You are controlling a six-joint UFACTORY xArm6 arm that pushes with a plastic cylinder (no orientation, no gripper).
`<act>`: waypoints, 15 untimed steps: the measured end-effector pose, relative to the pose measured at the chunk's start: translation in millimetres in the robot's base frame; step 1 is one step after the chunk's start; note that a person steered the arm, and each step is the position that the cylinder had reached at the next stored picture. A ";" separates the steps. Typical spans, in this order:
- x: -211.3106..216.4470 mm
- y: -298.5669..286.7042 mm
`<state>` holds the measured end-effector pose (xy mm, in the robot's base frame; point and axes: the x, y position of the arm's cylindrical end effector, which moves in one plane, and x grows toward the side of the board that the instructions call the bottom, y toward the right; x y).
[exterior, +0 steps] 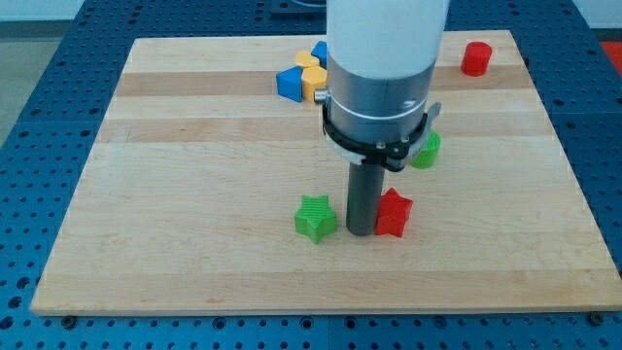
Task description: Move the red star closer to the green circle
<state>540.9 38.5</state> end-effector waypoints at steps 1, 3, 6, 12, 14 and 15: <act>-18.5 0.0; -70.5 -18.9; -39.7 -57.4; -2.7 -13.3; -4.5 35.1; -30.7 57.9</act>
